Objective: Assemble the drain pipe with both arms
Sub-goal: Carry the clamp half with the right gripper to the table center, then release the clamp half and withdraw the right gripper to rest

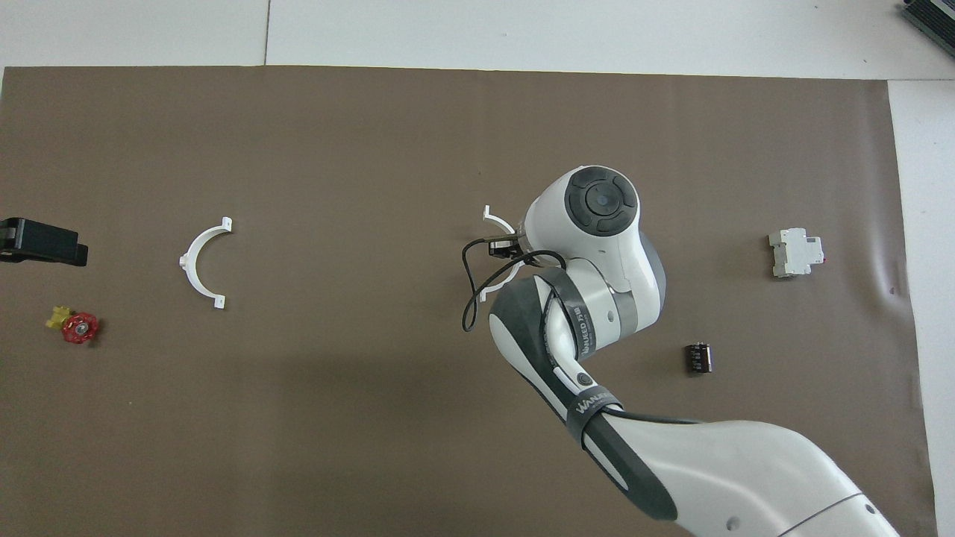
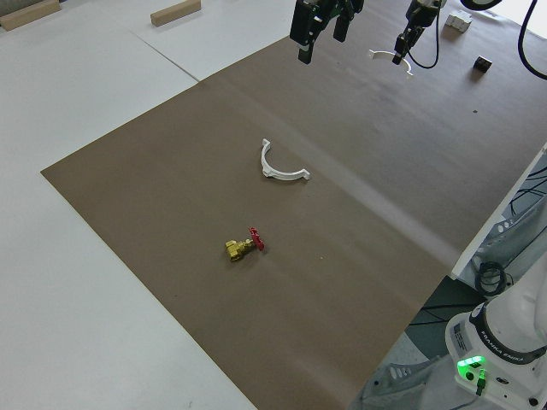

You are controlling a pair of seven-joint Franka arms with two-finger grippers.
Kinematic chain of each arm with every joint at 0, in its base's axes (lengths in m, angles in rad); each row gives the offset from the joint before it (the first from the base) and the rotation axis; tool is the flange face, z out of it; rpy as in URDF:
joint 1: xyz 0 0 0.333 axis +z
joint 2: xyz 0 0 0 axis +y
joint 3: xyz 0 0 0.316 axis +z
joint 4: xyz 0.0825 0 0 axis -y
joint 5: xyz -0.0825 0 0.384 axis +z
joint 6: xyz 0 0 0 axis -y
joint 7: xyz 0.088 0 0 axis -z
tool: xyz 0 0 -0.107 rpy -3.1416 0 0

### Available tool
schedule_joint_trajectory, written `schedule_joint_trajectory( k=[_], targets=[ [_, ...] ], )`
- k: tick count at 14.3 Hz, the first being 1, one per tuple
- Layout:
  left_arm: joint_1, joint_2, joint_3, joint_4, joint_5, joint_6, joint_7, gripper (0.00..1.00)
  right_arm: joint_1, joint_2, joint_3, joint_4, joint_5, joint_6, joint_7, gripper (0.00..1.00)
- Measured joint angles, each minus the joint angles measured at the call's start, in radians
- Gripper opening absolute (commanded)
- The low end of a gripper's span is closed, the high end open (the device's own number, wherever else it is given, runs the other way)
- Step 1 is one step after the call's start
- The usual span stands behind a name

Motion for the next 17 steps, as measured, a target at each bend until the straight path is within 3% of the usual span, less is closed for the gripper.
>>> schedule_joint_trajectory(
  k=[6,16,17],
  targets=[
    [0.000,-0.001,0.000,0.000,0.000,0.000,0.000,1.00,0.062,0.041,0.000,0.004,-0.043,0.038,0.058,0.00],
    [0.000,-0.001,0.001,-0.003,0.000,0.000,0.000,1.00,0.084,0.072,0.000,-0.002,-0.050,0.065,0.060,0.00],
    [0.000,-0.001,0.002,-0.004,0.000,0.000,0.000,1.00,0.084,0.072,0.000,-0.004,-0.053,0.067,0.060,0.13]
  ],
)
